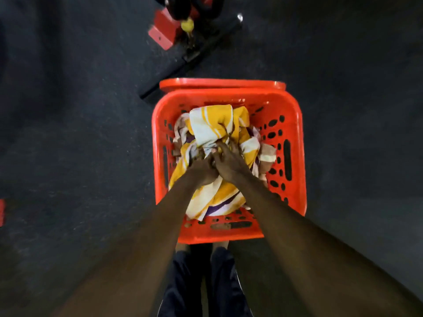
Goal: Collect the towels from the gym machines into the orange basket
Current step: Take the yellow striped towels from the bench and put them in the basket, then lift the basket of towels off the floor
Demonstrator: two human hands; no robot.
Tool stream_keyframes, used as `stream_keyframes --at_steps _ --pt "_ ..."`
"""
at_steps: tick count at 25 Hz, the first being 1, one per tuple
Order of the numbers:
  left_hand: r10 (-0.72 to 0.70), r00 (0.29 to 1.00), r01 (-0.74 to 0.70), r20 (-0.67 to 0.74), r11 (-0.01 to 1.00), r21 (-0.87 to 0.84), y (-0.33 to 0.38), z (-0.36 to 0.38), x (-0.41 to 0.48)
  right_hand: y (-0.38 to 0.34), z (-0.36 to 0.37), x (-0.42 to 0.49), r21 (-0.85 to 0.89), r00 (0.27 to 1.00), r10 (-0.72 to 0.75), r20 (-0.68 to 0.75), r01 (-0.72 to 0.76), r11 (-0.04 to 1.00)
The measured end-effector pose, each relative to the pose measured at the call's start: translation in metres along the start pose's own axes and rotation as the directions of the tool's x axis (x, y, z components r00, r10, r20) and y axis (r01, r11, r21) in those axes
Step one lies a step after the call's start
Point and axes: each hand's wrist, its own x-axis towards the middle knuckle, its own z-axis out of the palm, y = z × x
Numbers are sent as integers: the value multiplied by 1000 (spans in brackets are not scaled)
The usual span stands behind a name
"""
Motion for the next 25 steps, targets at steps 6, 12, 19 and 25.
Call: stream_keyframes --at_steps 6,12,19,25 --pt "-12 998 16 55 998 -65 -11 -24 52 -13 -3 49 16 996 56 70 -57 998" --pt "-24 603 -290 -797 924 -248 37 -91 -9 -47 -55 8 220 849 87 -521 35 975" --pt "23 815 61 -579 990 127 46 -142 48 -59 -52 9 273 813 -40 -582 241 931" --pt "-134 857 196 -498 978 73 56 -151 55 -42 -30 -10 323 838 -23 -546 235 917"
